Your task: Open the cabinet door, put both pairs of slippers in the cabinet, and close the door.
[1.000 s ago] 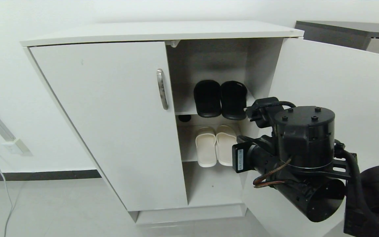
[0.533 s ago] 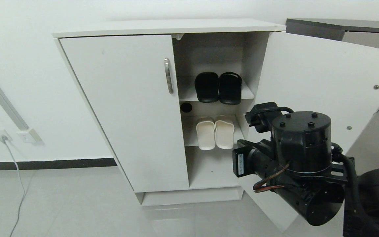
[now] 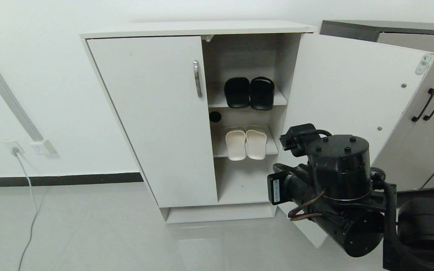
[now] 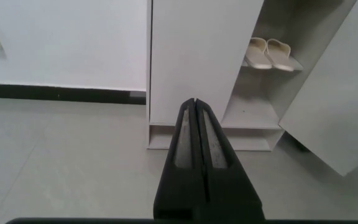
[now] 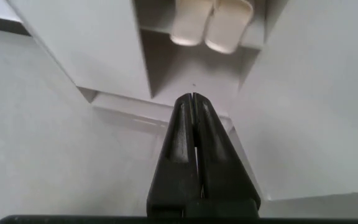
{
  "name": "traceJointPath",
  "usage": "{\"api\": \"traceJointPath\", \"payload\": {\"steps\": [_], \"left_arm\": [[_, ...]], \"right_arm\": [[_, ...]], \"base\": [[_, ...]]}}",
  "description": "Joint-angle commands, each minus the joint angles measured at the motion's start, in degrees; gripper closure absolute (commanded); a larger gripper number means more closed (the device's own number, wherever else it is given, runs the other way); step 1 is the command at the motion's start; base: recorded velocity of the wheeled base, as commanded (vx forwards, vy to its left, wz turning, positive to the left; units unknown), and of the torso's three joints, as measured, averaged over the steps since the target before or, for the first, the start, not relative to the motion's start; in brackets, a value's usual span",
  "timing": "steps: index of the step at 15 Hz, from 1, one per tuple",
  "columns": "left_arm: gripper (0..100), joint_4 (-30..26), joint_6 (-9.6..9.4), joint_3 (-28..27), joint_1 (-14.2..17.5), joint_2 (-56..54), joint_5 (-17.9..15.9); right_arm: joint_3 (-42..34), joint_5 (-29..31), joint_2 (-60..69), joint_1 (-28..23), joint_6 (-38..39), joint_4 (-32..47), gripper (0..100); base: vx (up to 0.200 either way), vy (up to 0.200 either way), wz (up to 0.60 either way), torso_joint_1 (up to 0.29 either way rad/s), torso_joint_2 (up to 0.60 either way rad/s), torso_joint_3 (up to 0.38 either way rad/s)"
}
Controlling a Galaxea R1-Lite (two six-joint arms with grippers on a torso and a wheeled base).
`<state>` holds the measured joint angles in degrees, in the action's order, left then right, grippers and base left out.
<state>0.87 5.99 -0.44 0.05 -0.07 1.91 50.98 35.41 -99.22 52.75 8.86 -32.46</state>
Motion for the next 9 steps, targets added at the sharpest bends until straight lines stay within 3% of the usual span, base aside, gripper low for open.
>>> {"api": "traceJointPath", "payload": {"steps": [1, 9], "left_arm": [[100, 0.01, -0.01, 0.00, 0.04, 0.07, 0.02], [100, 0.01, 0.25, 0.00, 0.04, 0.07, 0.11]], "right_arm": [[-0.53, -0.08, -0.71, -0.19, -0.07, -0.14, 100], [-1.76, -0.17, -1.15, -0.10, -0.34, -1.99, 100]], "base": [[0.000, 0.000, 0.00, 0.000, 0.00, 0.000], [0.000, 0.000, 0.00, 0.000, 0.00, 0.000]]}}
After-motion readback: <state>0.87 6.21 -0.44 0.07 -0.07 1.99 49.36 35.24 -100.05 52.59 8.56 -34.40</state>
